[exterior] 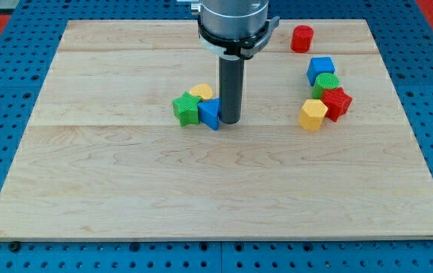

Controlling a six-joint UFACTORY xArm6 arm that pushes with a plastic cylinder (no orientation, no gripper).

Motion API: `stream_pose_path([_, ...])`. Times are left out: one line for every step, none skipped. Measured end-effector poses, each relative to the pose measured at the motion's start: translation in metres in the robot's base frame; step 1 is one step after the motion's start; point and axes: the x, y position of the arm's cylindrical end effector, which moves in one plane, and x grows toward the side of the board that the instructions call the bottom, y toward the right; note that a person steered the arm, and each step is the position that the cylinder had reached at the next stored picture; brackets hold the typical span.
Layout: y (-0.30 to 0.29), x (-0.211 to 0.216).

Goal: Point at the red star

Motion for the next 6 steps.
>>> stream_pose_path([-0.002, 0.0])
stream_pose_path([-0.002, 0.0])
stream_pose_path([0.004, 0.005])
stream_pose_path([0.046, 0.03])
stream_pose_path([0.119, 0.055])
stream_pose_path([0.168, 0.052])
